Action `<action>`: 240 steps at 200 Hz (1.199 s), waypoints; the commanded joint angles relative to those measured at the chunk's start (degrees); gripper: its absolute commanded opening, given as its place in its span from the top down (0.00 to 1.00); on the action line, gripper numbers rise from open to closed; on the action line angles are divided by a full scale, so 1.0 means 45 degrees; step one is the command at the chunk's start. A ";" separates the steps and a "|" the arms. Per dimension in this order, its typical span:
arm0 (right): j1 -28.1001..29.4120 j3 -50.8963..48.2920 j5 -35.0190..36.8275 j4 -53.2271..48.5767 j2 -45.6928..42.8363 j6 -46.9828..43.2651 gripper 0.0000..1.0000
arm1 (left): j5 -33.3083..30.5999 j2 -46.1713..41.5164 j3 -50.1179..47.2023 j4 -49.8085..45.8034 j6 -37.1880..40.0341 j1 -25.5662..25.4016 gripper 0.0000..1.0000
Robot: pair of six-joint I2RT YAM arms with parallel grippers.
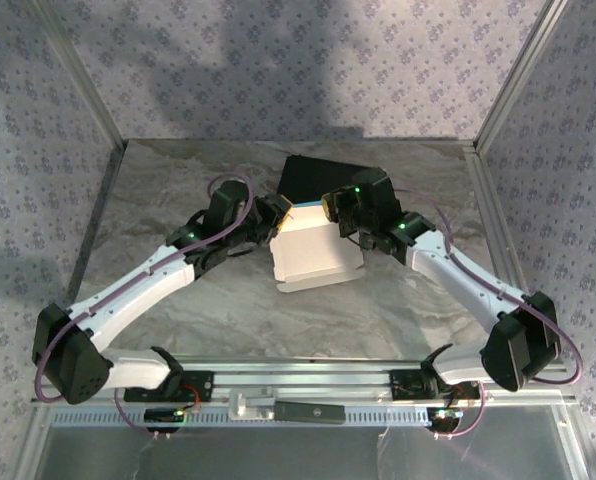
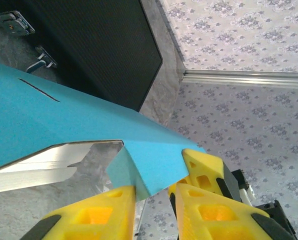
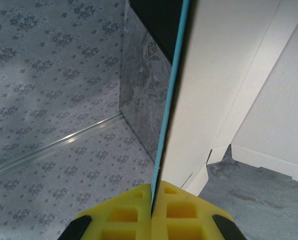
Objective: Fold the paper box
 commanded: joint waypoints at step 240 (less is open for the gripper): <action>-0.0294 0.0147 -0.0341 -0.1716 -0.1520 0.1760 1.00 | 0.4081 -0.1810 -0.5770 0.4031 0.6957 0.5867 0.80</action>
